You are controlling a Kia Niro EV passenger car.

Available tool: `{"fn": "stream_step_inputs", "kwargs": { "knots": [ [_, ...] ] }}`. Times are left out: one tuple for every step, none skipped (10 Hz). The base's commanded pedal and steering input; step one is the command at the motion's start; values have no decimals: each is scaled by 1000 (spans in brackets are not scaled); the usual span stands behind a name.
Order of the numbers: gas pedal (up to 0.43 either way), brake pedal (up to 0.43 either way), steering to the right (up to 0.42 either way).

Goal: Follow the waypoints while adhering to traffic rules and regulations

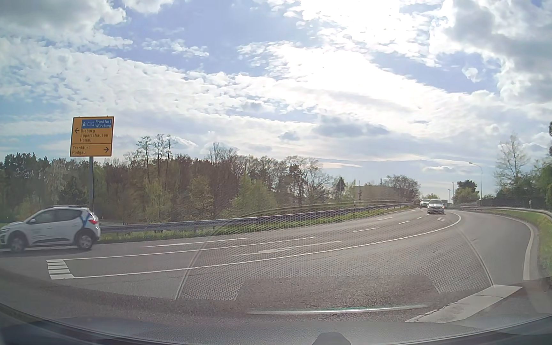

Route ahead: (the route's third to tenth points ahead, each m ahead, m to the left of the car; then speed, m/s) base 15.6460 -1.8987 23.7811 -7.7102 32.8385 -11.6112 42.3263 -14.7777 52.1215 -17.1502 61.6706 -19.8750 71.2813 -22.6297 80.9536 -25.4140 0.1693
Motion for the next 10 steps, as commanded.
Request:
{"fn": "stream_step_inputs", "kwargs": {
  "knots": [
    [0, 201, 141],
    [0, 159, 141],
    [0, 6, 141],
    [0, 0, 142],
    [0, 0, 142],
    [0, 0, 142],
    [0, 0, 143],
    [59, 0, 144],
    [169, 0, 145],
    [209, 0, 146]
  ]
}}
